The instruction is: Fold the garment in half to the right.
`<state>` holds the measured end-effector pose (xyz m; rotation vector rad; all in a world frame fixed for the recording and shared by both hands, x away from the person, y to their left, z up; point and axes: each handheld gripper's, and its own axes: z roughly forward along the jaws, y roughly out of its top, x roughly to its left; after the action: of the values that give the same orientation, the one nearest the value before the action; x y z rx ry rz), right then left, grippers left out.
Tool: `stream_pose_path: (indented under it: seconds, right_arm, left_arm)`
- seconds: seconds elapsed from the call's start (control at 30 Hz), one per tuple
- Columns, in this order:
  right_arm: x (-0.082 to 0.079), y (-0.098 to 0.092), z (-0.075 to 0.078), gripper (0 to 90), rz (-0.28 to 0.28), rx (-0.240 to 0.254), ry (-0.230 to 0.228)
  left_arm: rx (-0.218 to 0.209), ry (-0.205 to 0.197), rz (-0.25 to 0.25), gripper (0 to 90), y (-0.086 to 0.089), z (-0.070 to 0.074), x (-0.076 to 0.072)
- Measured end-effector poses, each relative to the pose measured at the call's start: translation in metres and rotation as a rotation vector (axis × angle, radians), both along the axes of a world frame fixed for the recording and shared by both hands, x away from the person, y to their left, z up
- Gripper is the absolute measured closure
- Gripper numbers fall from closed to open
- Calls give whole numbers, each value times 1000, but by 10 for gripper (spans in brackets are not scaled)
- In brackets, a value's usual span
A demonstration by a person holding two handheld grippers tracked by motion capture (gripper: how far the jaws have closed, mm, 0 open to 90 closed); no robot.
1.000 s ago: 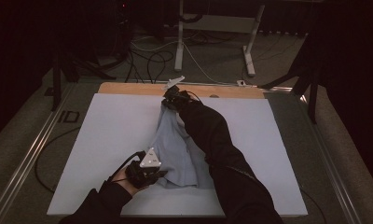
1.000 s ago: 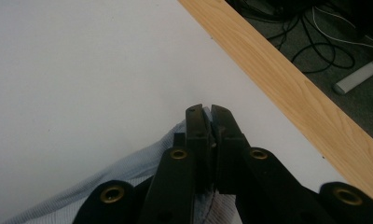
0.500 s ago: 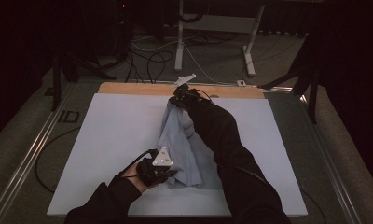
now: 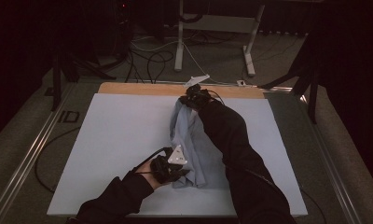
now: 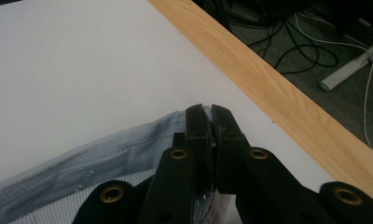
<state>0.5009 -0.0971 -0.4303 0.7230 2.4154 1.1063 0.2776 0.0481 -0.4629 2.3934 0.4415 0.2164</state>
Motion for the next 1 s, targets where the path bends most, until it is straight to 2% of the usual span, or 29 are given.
stream_pose_path:
  seconds: [0.37,0.6,0.8,0.9,1.0]
  right_arm:
    - [1,-31,-1,874,-35,28,11]
    - [2,-46,-2,873,-47,29,15]
    - [4,-54,-6,873,-56,33,24]
    - [6,-58,-11,873,-54,31,37]
    - [7,-59,-15,873,-55,34,46]
  left_arm:
    - [2,-5,-29,869,-17,2,1]
    - [11,-11,-52,869,-32,4,0]
    - [16,-16,-76,869,-48,3,0]
    - [19,-12,-89,868,-60,-1,2]
    - [23,-5,-89,868,-64,-5,4]
